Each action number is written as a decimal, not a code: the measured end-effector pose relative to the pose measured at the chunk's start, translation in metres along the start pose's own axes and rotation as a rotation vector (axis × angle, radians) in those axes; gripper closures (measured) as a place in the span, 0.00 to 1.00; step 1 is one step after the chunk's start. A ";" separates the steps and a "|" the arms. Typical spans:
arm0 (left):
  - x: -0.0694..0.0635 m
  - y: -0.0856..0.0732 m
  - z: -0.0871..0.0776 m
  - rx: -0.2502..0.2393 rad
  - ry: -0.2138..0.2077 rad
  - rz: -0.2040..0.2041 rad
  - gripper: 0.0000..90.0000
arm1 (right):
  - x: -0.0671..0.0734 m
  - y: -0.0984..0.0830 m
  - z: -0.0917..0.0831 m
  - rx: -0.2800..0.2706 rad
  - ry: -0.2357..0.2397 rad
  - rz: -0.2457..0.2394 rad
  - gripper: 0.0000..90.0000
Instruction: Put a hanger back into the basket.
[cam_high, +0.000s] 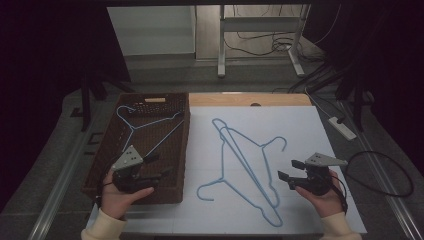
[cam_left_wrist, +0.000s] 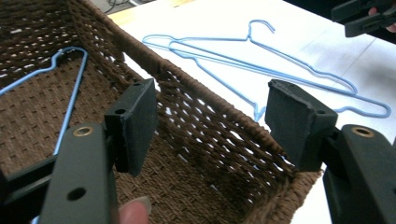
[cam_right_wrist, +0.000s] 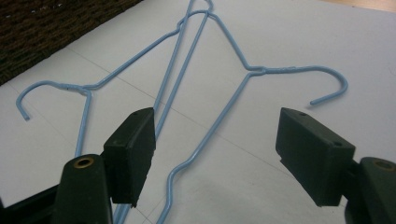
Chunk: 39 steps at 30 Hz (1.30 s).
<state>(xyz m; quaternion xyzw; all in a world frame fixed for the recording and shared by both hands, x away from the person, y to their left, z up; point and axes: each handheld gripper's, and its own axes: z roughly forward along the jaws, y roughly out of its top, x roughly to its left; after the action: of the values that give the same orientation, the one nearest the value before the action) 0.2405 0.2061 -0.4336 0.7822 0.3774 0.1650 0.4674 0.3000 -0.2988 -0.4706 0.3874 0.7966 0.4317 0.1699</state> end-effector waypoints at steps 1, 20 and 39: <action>-0.001 0.000 0.001 0.002 -0.001 0.001 0.38 | 0.001 0.000 0.000 0.000 0.001 -0.004 0.33; -0.010 0.000 0.000 0.002 -0.022 0.020 0.38 | 0.011 0.005 0.004 0.058 -0.033 -0.048 0.39; -0.018 0.001 0.002 0.009 -0.052 0.037 0.38 | 0.044 0.006 0.031 0.400 -0.003 -0.014 1.00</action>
<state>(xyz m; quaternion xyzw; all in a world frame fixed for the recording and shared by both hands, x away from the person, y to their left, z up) 0.2301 0.1911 -0.4321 0.7952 0.3513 0.1516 0.4704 0.2939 -0.2459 -0.4808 0.4088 0.8689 0.2631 0.0937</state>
